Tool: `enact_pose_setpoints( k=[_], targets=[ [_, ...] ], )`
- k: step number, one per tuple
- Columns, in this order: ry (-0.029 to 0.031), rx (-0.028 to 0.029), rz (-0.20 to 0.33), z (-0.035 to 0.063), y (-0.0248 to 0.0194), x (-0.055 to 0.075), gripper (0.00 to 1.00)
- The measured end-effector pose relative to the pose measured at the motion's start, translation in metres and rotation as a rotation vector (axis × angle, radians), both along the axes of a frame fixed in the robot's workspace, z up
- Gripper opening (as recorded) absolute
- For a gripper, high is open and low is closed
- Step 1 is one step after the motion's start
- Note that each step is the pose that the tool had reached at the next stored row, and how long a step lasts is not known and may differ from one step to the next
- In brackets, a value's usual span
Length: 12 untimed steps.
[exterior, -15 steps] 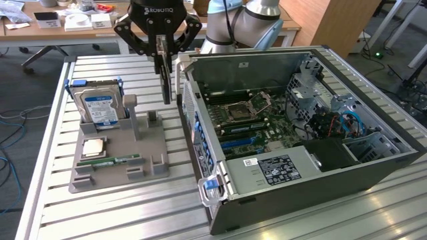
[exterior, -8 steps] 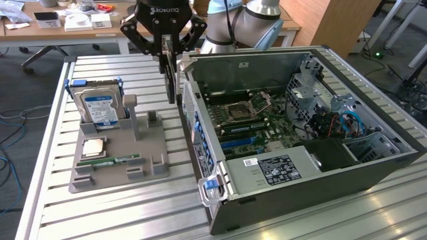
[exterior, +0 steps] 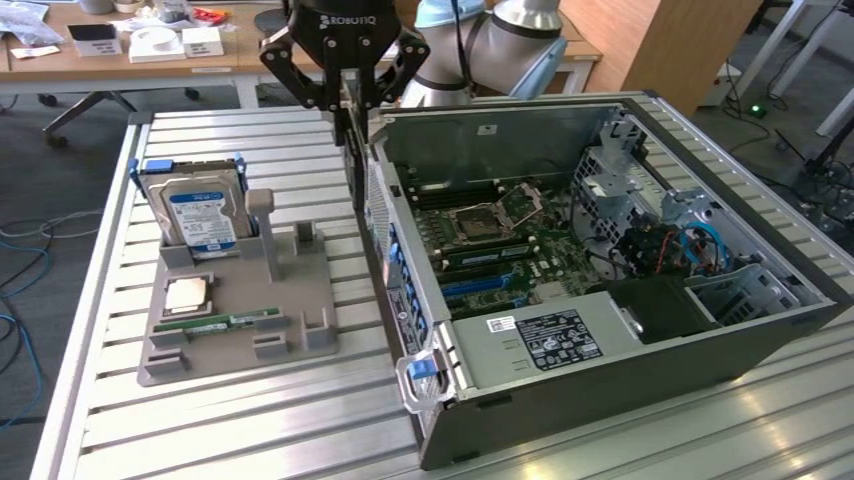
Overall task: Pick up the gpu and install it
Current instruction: 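Pick up the gpu and move the gpu toward the slot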
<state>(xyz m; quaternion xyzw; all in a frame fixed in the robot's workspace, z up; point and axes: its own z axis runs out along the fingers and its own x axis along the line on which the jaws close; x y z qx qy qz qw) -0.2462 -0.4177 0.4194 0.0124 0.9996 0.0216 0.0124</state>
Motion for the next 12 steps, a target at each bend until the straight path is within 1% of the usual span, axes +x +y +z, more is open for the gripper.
enact_pose_setpoints(
  k=[12],
  targets=[
    [0.0000, 0.0004, 0.000, 0.0000, 0.0000, 0.025, 0.26]
  ],
)
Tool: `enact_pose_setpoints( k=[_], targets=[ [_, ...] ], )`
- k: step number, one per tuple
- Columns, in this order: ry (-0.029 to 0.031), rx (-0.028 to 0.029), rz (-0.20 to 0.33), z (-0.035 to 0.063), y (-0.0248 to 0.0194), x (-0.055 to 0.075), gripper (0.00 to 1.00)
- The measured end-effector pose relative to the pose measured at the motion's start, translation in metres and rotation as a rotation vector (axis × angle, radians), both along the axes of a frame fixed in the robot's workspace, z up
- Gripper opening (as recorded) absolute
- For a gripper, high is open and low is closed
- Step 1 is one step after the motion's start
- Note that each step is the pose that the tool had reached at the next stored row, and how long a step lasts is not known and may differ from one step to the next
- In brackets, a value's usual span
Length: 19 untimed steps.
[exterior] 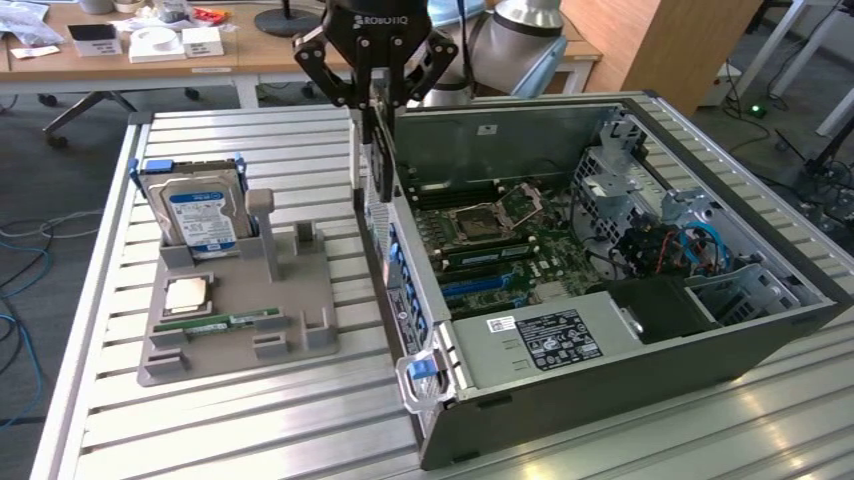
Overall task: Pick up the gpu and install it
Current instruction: 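Pick up the gpu and move the gpu toward the slot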
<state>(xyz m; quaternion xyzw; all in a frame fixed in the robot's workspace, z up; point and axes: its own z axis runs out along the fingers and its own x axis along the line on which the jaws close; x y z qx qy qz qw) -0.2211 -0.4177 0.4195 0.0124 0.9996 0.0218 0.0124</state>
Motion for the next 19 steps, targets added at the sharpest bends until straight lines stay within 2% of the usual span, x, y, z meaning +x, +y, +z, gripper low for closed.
enact_pose_setpoints(
  k=[19],
  targets=[
    [0.0000, 0.0001, 0.000, 0.0000, 0.0000, 0.041, 0.26]
  ],
)
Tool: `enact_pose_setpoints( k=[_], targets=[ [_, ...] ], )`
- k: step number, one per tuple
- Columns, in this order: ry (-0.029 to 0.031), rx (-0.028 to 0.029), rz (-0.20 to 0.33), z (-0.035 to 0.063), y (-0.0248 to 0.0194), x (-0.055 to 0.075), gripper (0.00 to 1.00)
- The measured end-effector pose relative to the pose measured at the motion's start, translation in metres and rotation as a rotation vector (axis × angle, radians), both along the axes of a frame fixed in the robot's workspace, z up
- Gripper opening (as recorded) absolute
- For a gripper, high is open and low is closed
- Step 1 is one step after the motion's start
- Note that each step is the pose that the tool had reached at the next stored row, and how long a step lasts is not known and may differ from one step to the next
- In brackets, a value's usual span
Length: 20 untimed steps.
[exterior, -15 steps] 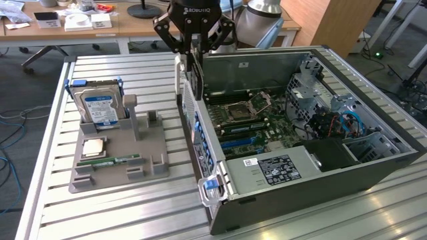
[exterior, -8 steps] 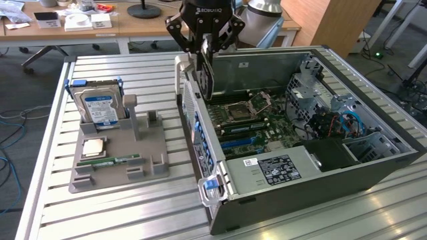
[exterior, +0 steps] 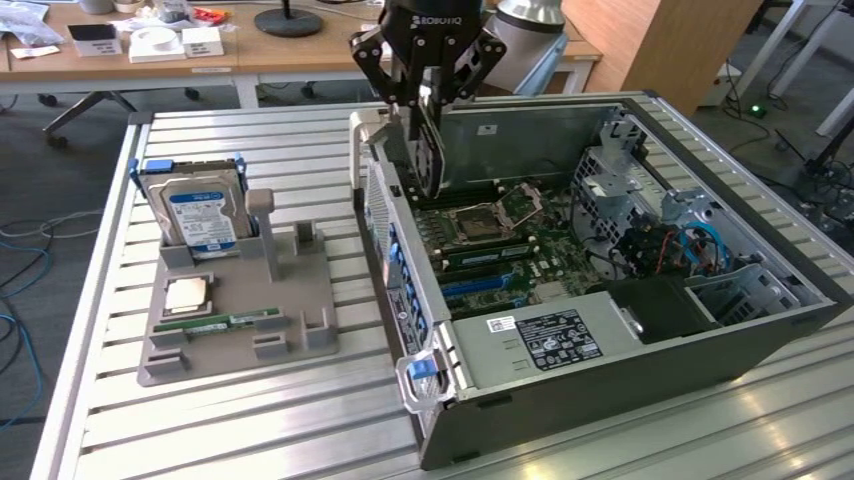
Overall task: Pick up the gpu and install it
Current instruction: 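Pick up the gpu and move the gpu toward the slot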
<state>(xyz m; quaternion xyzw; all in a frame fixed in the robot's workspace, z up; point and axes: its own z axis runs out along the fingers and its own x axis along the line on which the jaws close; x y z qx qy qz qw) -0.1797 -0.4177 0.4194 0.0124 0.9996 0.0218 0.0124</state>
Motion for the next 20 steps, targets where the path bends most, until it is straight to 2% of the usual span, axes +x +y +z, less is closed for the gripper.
enact_pose_setpoints(
  k=[20],
  targets=[
    [0.0000, 0.0000, 0.000, 0.0000, 0.0001, 0.037, 0.26]
  ],
)
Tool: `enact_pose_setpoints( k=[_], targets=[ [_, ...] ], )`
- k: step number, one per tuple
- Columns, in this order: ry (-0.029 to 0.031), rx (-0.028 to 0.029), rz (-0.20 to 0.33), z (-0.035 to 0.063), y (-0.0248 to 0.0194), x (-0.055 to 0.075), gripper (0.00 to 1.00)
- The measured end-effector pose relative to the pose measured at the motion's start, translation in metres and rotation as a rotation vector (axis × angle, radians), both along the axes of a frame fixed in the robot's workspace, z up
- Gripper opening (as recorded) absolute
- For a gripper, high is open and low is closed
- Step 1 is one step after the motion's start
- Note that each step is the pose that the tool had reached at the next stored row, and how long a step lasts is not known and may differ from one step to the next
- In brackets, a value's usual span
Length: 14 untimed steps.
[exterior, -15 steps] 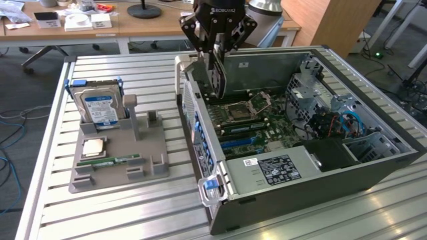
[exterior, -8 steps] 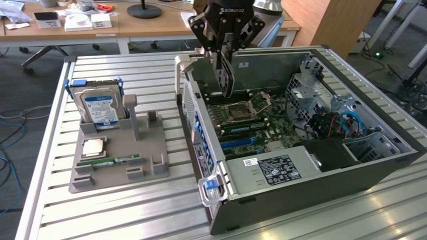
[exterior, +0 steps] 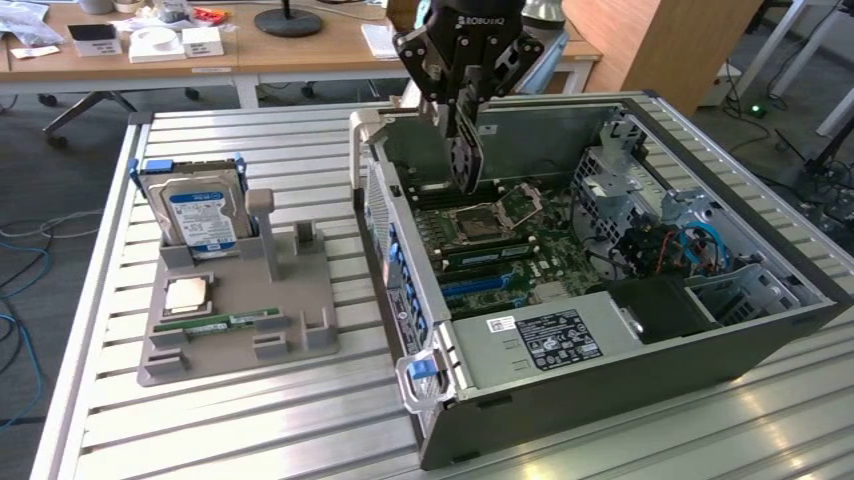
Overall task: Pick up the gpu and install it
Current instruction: 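Pick up the gpu and move the gpu toward the slot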
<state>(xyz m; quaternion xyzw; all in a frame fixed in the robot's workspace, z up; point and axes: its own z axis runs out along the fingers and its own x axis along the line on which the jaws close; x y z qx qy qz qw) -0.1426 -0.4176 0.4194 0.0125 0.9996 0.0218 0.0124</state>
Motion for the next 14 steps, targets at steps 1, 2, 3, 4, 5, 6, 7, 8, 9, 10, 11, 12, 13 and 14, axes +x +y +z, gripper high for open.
enact_pose_setpoints(
  k=[1, 2, 3, 4, 5, 6, 7, 8, 9, 10, 11, 12, 13, 14],
  targets=[
    [0.0000, 0.0000, 0.000, 0.0000, 0.0000, 0.002, 0.26],
    [0.0001, 0.0000, 0.000, 0.0000, 0.0000, 0.004, 0.26],
    [0.0000, 0.0000, 0.000, 0.0000, 0.0000, 0.006, 0.26],
    [0.0000, 0.0000, 0.000, 0.0000, 0.0000, 0.008, 0.26],
    [0.0001, 0.0000, 0.000, 0.0000, 0.0000, 0.010, 0.26],
    [0.0001, -0.0001, 0.000, 0.0000, 0.0000, 0.012, 0.26],
    [0.0000, -0.0001, 0.000, 0.0000, 0.0000, 0.014, 0.26],
    [0.0000, -0.0001, 0.000, 0.0000, 0.0000, 0.016, 0.26],
    [0.0000, 0.0000, 0.000, 0.0000, 0.0000, 0.018, 0.26],
    [0.0000, 0.0000, 0.000, 0.0000, 0.0000, 0.020, 0.26],
    [0.0001, -0.0001, 0.000, 0.0001, 0.0000, 0.021, 0.26],
    [0.0001, -0.0001, 0.000, 0.0001, 0.0000, 0.022, 0.26],
    [0.0001, -0.0001, 0.000, 0.0001, 0.0000, 0.022, 0.26],
    [0.0000, -0.0001, 0.000, 0.0001, 0.0000, 0.022, 0.26]
  ],
)
